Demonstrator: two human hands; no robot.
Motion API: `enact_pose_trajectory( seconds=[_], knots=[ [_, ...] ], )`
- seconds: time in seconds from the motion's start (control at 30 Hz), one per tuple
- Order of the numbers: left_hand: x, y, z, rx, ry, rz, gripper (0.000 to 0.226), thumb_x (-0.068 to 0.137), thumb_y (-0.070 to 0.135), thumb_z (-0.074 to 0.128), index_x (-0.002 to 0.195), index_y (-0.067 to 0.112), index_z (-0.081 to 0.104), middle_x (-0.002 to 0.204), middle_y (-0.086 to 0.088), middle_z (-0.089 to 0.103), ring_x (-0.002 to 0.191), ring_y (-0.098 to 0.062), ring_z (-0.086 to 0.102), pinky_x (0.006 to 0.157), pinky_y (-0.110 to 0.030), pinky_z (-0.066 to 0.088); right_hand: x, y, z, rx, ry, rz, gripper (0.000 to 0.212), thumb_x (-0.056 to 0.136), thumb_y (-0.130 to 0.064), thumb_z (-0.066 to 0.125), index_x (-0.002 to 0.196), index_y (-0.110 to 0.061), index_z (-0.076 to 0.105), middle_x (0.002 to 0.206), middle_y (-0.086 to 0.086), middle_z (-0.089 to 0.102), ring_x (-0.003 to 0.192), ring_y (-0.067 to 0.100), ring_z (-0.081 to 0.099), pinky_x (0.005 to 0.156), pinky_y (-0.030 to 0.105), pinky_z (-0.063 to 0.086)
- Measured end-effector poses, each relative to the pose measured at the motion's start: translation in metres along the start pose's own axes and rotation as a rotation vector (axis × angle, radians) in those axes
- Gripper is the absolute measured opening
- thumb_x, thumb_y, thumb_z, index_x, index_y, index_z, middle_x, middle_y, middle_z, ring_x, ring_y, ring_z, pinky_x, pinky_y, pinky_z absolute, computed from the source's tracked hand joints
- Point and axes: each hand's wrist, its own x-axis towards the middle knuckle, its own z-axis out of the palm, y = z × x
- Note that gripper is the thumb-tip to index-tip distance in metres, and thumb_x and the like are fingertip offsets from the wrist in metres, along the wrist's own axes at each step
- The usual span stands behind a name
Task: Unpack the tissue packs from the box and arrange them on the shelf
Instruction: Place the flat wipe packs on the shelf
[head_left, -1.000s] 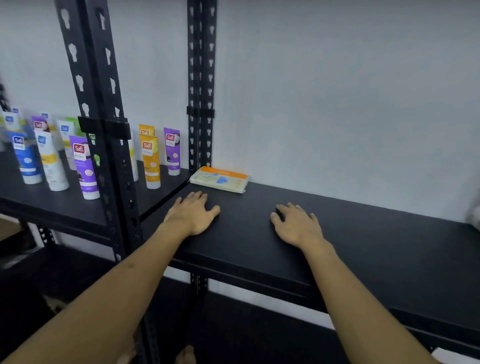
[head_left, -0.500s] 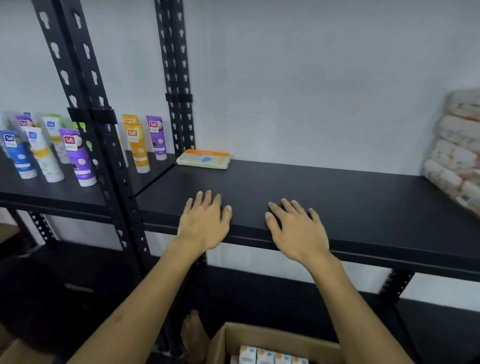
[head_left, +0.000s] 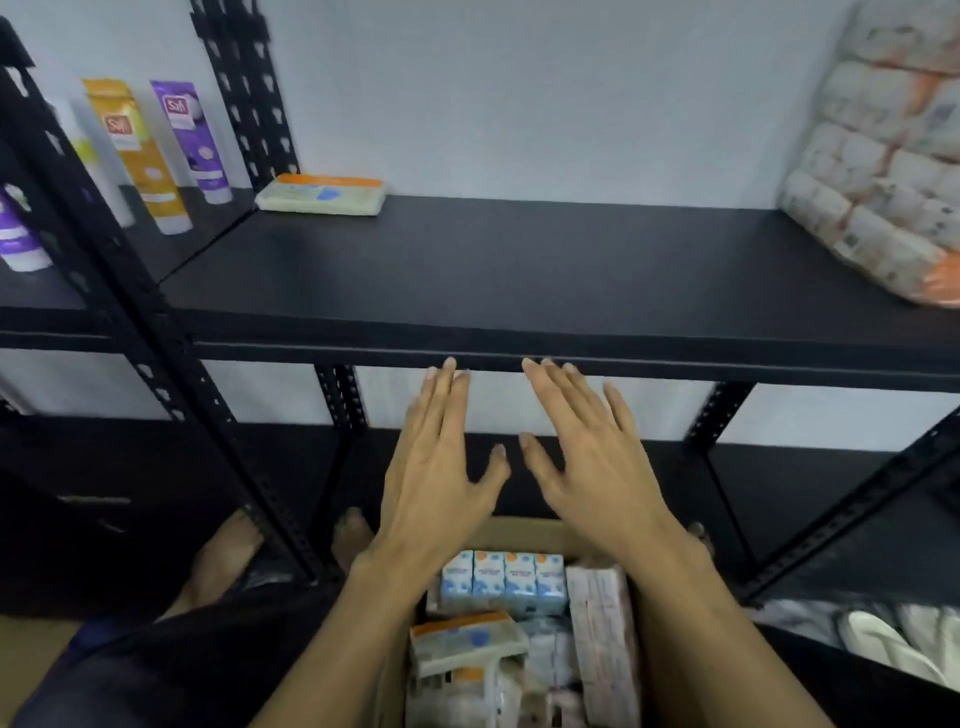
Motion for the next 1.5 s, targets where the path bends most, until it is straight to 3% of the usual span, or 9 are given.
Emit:
enact_pose_trajectory(
  seconds=[0.1,0.3,0.47,0.6,0.77,0.97,1.17,1.3,1.5],
  knots=[
    [-0.028,-0.014,0.041,-0.020,-0.154,-0.085,0.079,0.099,0.045,0.056,0.162,0.017,0.017,0.170,0.004,0.004,0.157,-0.009,0.000,0.127,-0.030,0.006,-0.029,0.013,0.029,0.050,-0.122,0.108,0.067,0.103,-0.040,0.046,0.161,-0.030,0.013,0.164,-0.002,0.029,0.154,0.016,0.016,0.125,0.042,0.007],
    [-0.094,-0.057,0.114,0.056,-0.513,-0.286,0.077,0.095,0.055,0.056,0.159,0.021,0.028,0.165,0.001,0.030,0.150,-0.020,0.031,0.120,-0.033,0.029,-0.097,0.059,0.122,0.167,-0.436,0.431,0.066,0.095,-0.053,0.044,0.155,-0.033,0.025,0.144,0.002,0.055,0.131,0.026,0.051,0.109,0.045,0.039],
    [-0.144,-0.087,0.150,0.101,-0.795,-0.364,0.078,0.094,0.058,0.057,0.158,0.023,0.028,0.164,-0.003,0.032,0.150,-0.024,0.030,0.119,-0.040,0.032,-0.164,0.059,0.175,0.468,-0.681,0.663,0.060,0.101,-0.034,0.057,0.155,-0.023,0.031,0.149,0.004,0.051,0.131,0.021,0.052,0.105,0.034,0.045],
    [-0.154,-0.103,0.164,0.087,-0.889,-0.447,0.072,0.097,0.057,0.054,0.157,0.024,0.030,0.161,-0.005,0.036,0.145,-0.027,0.036,0.116,-0.043,0.036,-0.184,0.055,0.194,0.568,-0.881,0.761,0.049,0.103,-0.025,0.054,0.149,-0.015,0.040,0.133,0.004,0.054,0.108,0.017,0.055,0.089,0.027,0.047],
    [-0.171,-0.122,0.179,0.069,-0.971,-0.535,0.062,0.101,0.061,0.039,0.150,0.024,0.042,0.158,-0.007,0.039,0.140,-0.032,0.042,0.113,-0.044,0.037,-0.186,0.060,0.212,0.576,-0.938,0.789,0.049,0.101,-0.027,0.056,0.147,-0.013,0.045,0.138,0.011,0.057,0.114,0.020,0.057,0.095,0.030,0.046],
    [-0.173,-0.119,0.185,0.040,-0.838,-0.570,0.038,0.106,0.041,0.044,0.110,0.018,0.074,0.114,-0.013,0.071,0.103,-0.030,0.067,0.086,-0.036,0.053,-0.187,0.068,0.230,0.723,-0.784,0.946,0.034,0.091,-0.028,0.071,0.119,-0.010,0.065,0.095,0.002,0.070,0.096,0.025,0.070,0.085,0.038,0.057],
    [-0.187,-0.127,0.198,-0.200,-0.875,-0.587,0.041,0.098,0.037,0.065,0.135,0.020,0.067,0.151,-0.007,0.046,0.136,-0.030,0.048,0.111,-0.039,0.044,-0.182,0.076,0.243,0.919,-0.433,1.225,0.013,0.098,-0.027,0.062,0.104,-0.017,0.067,0.104,0.004,0.071,0.093,0.016,0.066,0.074,0.028,0.054],
    [-0.174,-0.105,0.192,-0.415,-0.744,-0.747,0.044,0.093,0.021,0.074,0.132,0.002,0.064,0.125,0.022,0.049,0.117,-0.008,0.054,0.085,-0.004,0.041,-0.185,0.085,0.247,0.993,-0.354,1.292,0.027,0.090,-0.016,0.073,0.114,-0.008,0.063,0.105,0.008,0.069,0.088,0.018,0.069,0.065,0.028,0.056],
    [-0.151,-0.105,0.180,-0.800,-0.354,-1.226,0.041,0.080,0.023,0.087,0.115,0.024,0.066,0.107,0.004,0.071,0.096,-0.018,0.070,0.082,-0.033,0.056,-0.178,0.098,0.232,1.387,-0.337,1.440,0.031,0.090,0.000,0.063,0.120,0.002,0.061,0.117,0.022,0.071,0.102,0.035,0.072,0.072,0.041,0.060]
  ],
)
